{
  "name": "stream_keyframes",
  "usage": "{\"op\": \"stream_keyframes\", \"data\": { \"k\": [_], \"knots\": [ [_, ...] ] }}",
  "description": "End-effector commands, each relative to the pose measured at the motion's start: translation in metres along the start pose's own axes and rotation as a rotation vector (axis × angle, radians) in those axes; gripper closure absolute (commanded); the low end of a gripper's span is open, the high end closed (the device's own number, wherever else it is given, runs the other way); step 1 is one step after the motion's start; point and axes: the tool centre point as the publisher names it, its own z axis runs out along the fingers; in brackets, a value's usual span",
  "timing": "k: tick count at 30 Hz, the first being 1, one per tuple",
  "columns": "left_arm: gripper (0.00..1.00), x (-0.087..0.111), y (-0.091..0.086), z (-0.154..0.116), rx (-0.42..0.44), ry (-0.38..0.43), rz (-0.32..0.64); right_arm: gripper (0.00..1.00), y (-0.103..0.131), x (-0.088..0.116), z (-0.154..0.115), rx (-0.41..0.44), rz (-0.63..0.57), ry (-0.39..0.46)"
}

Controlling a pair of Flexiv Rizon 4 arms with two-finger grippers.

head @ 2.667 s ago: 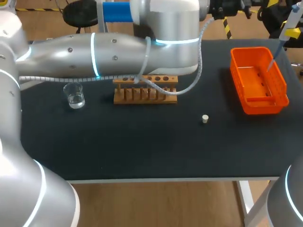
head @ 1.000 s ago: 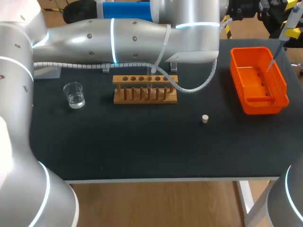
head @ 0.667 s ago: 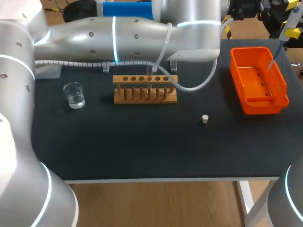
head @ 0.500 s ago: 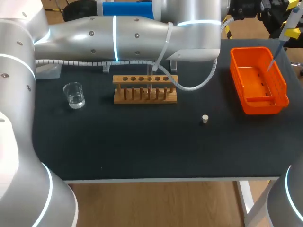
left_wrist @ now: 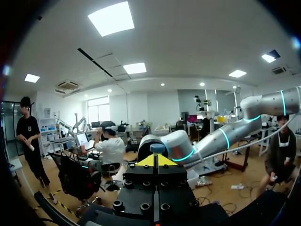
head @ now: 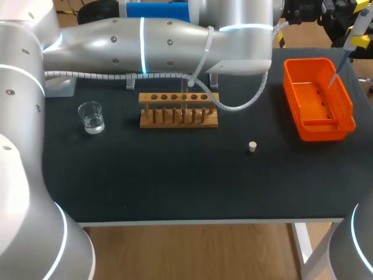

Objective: Invert the test tube, pick up the pipette, mount the tip to pipette, aspirate from beaker and dispense into the tube, eject the tip, return the pipette, and cap with the stopper.

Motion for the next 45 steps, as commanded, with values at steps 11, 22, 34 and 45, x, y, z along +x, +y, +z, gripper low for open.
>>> {"op": "stream_keyframes", "data": {
  "k": [11, 22, 34, 45],
  "knots": [
    [1.00, 0.001, 0.007, 0.001, 0.000, 0.000, -0.005, 1.00, 0.002, 0.000, 0.000, 0.002, -0.001, 0.001],
    [1.00, 0.002, 0.013, 0.000, 0.000, 0.002, -0.008, 1.00, 0.002, 0.000, 0.000, 0.002, -0.001, 0.001],
    [1.00, 0.003, 0.021, -0.001, -0.001, 0.013, -0.013, 1.00, 0.002, 0.000, 0.000, 0.002, -0.001, 0.001],
    [1.00, 0.002, 0.026, 0.000, -0.007, 0.025, -0.029, 1.00, 0.002, 0.000, 0.000, 0.002, -0.001, 0.001]
  ]
}}
